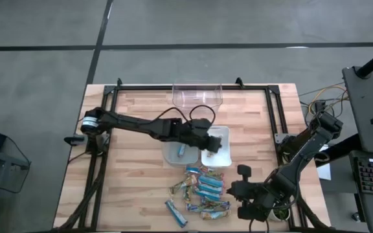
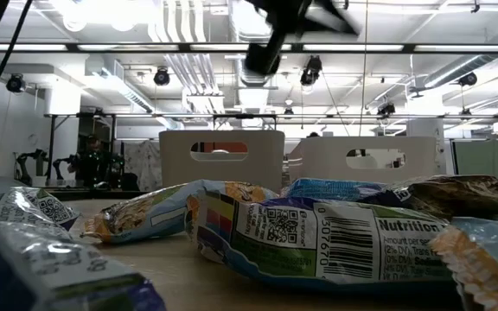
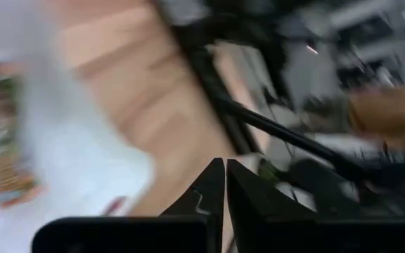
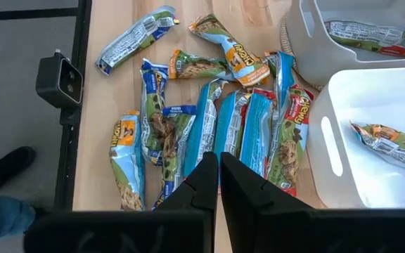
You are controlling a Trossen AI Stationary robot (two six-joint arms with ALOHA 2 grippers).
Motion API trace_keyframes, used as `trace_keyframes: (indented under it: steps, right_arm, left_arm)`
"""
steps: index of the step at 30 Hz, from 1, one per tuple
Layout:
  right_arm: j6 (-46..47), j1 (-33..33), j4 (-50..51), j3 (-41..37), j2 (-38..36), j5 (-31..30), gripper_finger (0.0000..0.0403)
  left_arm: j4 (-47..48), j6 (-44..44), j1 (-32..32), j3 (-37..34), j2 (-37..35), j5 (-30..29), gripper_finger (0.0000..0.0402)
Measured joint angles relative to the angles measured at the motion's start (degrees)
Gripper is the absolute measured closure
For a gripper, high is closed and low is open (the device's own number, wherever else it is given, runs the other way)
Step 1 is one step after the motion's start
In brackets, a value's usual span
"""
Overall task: Pick and place Granola Bars by type
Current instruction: Put the orange granola bar into the white bin
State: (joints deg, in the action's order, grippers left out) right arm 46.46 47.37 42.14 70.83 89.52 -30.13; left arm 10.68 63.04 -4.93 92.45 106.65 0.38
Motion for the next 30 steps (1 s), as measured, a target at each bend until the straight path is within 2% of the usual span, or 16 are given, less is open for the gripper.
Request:
trace_keyframes:
  steps: [9, 15, 20, 30]
  right_arm:
    - [-3.91, 0.27, -5.82, 0.28, 0.0, 2.04, 0.0394]
    - [-7.54, 0.39, -5.97, 2.25, 0.0, 3.69, 0.0394]
    - [-10.81, 0.37, -6.07, 4.52, 0.35, 5.2, 0.0394]
    - [-10.45, 0.39, -6.19, 7.04, 0.66, 5.13, 0.0394]
  left_arm:
    - [8.09, -27.71, -8.9, 14.95, -0.24, 1.42, 0.0401]
    - [17.16, -46.07, -13.55, 20.09, -0.24, 1.32, 0.0401]
    - [24.4, -46.82, -16.23, 20.75, -0.47, -0.44, 0.0401]
    - [34.5, -48.62, -22.06, 20.71, -2.51, -6.65, 0.0401]
